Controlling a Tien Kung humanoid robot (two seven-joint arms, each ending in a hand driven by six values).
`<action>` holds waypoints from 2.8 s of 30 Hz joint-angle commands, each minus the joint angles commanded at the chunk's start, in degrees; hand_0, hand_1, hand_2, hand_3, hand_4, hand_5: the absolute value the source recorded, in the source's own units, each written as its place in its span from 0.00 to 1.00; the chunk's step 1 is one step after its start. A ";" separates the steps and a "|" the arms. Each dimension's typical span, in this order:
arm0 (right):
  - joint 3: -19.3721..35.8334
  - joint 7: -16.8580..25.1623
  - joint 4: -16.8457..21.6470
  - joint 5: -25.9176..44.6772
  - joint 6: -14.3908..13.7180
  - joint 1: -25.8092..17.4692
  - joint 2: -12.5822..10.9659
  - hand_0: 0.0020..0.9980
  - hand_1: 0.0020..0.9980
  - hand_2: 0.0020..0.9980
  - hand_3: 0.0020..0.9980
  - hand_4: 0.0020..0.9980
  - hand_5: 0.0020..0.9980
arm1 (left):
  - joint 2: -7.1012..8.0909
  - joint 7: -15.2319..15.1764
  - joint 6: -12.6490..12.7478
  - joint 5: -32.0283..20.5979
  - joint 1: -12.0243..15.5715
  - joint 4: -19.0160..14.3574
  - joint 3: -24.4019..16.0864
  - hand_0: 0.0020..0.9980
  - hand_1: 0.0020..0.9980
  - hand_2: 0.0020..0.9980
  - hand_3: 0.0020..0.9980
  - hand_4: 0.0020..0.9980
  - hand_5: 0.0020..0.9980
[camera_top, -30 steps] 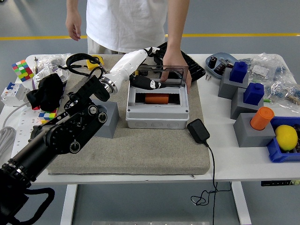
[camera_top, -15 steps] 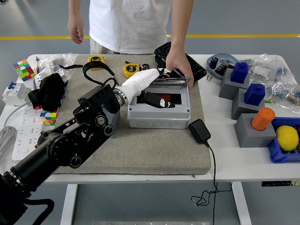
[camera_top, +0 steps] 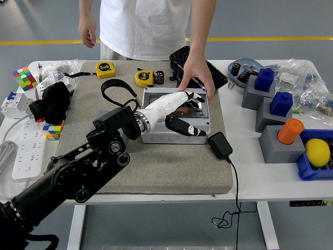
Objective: Fetch the battery,place it into the box,close the lid of the box
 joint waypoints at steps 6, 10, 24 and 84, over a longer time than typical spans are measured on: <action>0.22 0.00 0.00 -0.01 -0.02 -0.08 0.10 0.77 0.72 0.73 0.75 1.00 0.54 | 0.00 -0.63 0.41 -1.32 1.44 -1.79 -0.92 0.66 0.73 0.74 0.83 1.00 0.39; 0.30 -0.02 0.00 -0.12 -0.02 -0.16 0.13 0.77 0.72 0.73 0.75 1.00 0.54 | 0.00 -4.22 3.53 -2.87 3.40 -3.08 -4.56 0.66 0.73 0.74 0.83 1.00 0.39; 0.57 -0.04 0.00 -0.32 -0.02 -0.20 0.02 0.77 0.72 0.73 0.75 1.00 0.54 | 0.00 -21.40 12.26 -20.31 15.87 -5.51 -24.49 0.68 0.74 0.74 0.82 1.00 0.41; -1.71 0.20 0.00 1.61 0.18 0.86 -1.82 0.76 0.72 0.73 0.75 1.00 0.54 | 3.89 -23.24 6.78 -34.31 29.31 -9.76 -37.62 0.60 0.68 0.70 0.76 1.00 0.40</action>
